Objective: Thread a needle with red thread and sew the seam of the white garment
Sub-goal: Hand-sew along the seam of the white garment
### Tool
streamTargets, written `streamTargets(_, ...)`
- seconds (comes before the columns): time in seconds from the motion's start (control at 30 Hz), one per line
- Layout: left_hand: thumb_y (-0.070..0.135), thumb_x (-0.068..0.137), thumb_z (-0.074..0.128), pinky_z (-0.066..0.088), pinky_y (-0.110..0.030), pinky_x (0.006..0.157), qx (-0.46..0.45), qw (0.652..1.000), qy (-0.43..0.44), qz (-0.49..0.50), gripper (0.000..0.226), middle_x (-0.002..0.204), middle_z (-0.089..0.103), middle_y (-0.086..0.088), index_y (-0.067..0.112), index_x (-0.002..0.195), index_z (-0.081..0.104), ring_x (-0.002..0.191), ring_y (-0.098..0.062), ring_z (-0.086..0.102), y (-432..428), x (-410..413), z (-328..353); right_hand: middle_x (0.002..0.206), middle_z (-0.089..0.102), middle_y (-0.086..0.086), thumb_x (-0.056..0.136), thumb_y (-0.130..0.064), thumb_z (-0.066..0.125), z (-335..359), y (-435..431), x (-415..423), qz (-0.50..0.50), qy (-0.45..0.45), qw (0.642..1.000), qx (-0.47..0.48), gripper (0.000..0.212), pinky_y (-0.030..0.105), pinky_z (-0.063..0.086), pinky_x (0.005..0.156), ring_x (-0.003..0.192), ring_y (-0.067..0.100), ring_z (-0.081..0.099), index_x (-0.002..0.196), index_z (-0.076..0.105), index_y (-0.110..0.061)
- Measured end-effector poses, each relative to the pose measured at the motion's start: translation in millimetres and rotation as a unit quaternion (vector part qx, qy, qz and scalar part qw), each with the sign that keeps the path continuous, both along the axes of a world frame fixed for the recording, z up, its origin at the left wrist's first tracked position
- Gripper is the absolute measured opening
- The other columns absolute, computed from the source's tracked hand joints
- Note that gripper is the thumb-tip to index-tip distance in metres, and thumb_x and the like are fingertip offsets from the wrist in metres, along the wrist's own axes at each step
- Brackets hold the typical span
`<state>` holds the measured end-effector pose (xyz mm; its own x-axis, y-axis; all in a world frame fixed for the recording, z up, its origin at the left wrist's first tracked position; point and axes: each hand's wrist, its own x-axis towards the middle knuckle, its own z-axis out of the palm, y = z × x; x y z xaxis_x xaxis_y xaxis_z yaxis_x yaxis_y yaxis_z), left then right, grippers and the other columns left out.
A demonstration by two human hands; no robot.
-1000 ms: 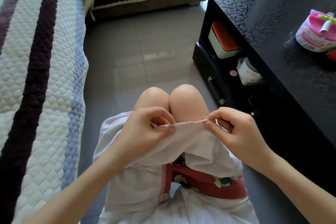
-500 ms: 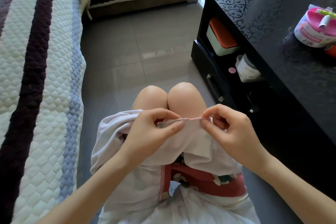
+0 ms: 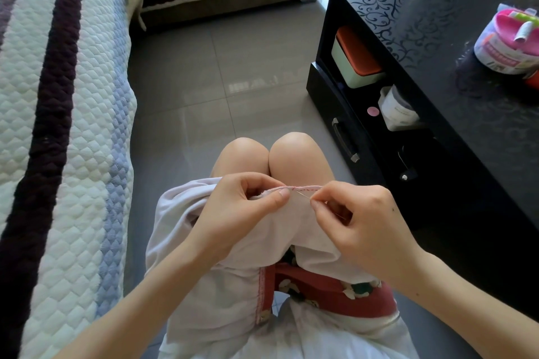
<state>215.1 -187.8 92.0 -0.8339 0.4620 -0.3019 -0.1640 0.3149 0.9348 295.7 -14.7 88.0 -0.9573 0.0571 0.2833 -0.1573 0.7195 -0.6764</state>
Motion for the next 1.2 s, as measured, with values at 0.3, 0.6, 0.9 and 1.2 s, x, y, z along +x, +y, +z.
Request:
streamTargets(0.3, 0.013, 0.087, 0.07, 0.048, -0.015, 0.07, -0.002, 1.0, 0.028, -0.015, 0.009, 0.078, 0.074, 0.005, 0.017, 0.082, 0.076, 0.077, -0.001, 0.065, -0.3, -0.8, 1.7, 0.05, 0.039, -0.014, 0.083, -0.021, 0.055, 2.4, -0.4, -2.8, 0.007, -0.021, 1.0, 0.013, 0.018, 0.023, 0.035, 0.041, 0.042, 0.011, 0.038, 0.069, 0.062, -0.013)
streamTargets(0.6, 0.01, 0.085, 0.071, 0.053, -0.02, 0.076, -0.032, 0.993, 0.098, -0.055, 0.009, 0.079, 0.075, 0.01, 0.016, 0.083, 0.077, 0.082, -0.002, 0.069, 1.0, 0.3, 5.2, 0.049, 0.033, -0.014, 0.081, -0.019, 0.054, 4.4, -4.0, -5.7, 0.013, -0.04, 0.998, 0.039, 0.02, 0.018, 0.029, 0.042, 0.042, 0.012, 0.033, 0.063, 0.058, -0.011)
streamTargets(0.9, 0.018, 0.086, 0.07, 0.049, -0.014, 0.071, -0.022, 0.999, 0.028, -0.04, 0.008, 0.079, 0.075, 0.009, 0.019, 0.082, 0.078, 0.081, 0.0, 0.068, -1.4, 1.4, 6.8, 0.048, 0.043, -0.009, 0.082, -0.016, 0.057, 3.5, -2.3, -5.6, 0.009, -0.046, 0.999, -0.011, 0.015, 0.032, 0.042, 0.045, 0.043, 0.013, 0.041, 0.069, 0.064, -0.011)
streamTargets(1.2, 0.019, 0.09, 0.064, 0.047, -0.009, 0.072, -0.013, 0.998, -0.02, -0.05, 0.012, 0.085, 0.075, 0.008, 0.019, 0.087, 0.076, 0.085, 0.003, 0.066, 0.6, 1.1, 7.6, 0.066, 0.069, 0.004, 0.086, 0.001, 0.065, 11.2, 4.8, -6.6, 0.013, -0.147, 0.966, -0.21, 0.016, 0.035, 0.053, 0.058, 0.064, 0.022, 0.067, 0.076, 0.073, -0.009)
